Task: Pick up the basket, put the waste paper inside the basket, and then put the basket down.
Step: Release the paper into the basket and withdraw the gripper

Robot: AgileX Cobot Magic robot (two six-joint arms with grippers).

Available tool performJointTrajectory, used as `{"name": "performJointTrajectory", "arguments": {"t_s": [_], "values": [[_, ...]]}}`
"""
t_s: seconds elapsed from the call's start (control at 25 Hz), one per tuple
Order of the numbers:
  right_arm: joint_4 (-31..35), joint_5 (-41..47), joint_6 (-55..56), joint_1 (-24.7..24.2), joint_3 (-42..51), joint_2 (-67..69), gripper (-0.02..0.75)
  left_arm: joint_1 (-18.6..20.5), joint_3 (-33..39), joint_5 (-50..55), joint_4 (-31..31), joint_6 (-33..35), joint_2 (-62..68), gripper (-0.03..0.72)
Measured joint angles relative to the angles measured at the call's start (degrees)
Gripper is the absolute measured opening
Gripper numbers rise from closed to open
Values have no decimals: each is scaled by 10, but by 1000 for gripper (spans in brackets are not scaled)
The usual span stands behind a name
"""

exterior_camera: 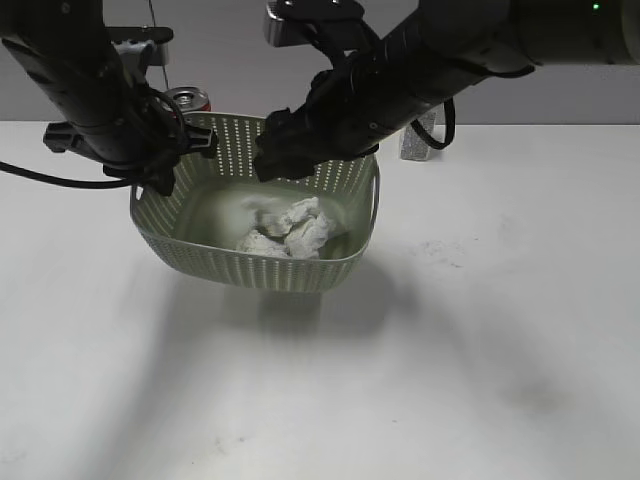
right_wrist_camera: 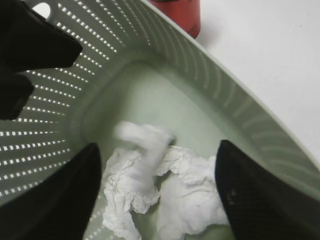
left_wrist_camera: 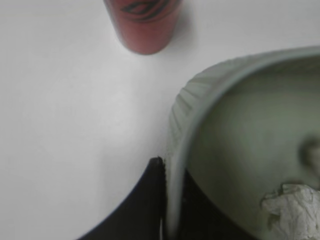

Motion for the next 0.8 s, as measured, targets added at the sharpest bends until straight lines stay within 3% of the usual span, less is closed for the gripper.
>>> {"name": "performJointTrajectory", "arguments": {"t_s": [0.08, 0.12, 0.28, 0.52, 0.64, 0.8], "values": [[0, 11, -2, 0, -15, 9, 589, 0, 0, 3, 0, 0, 0, 0], [-2, 13, -2, 0, -20, 10, 617, 0, 0, 4, 0, 0, 0, 0], [-70, 33, 1, 0, -34, -1, 574, 0, 0, 5, 0, 0, 0, 0], [-314, 122, 137, -21, -41, -44, 548, 0, 0, 7, -4, 0, 0, 0], [-375, 193, 185, -72, -42, -57, 548, 0, 0, 8, -7, 0, 0, 0], [-382, 270, 196, -164, -42, -67, 547, 0, 0, 5, -11, 0, 0, 0]]}}
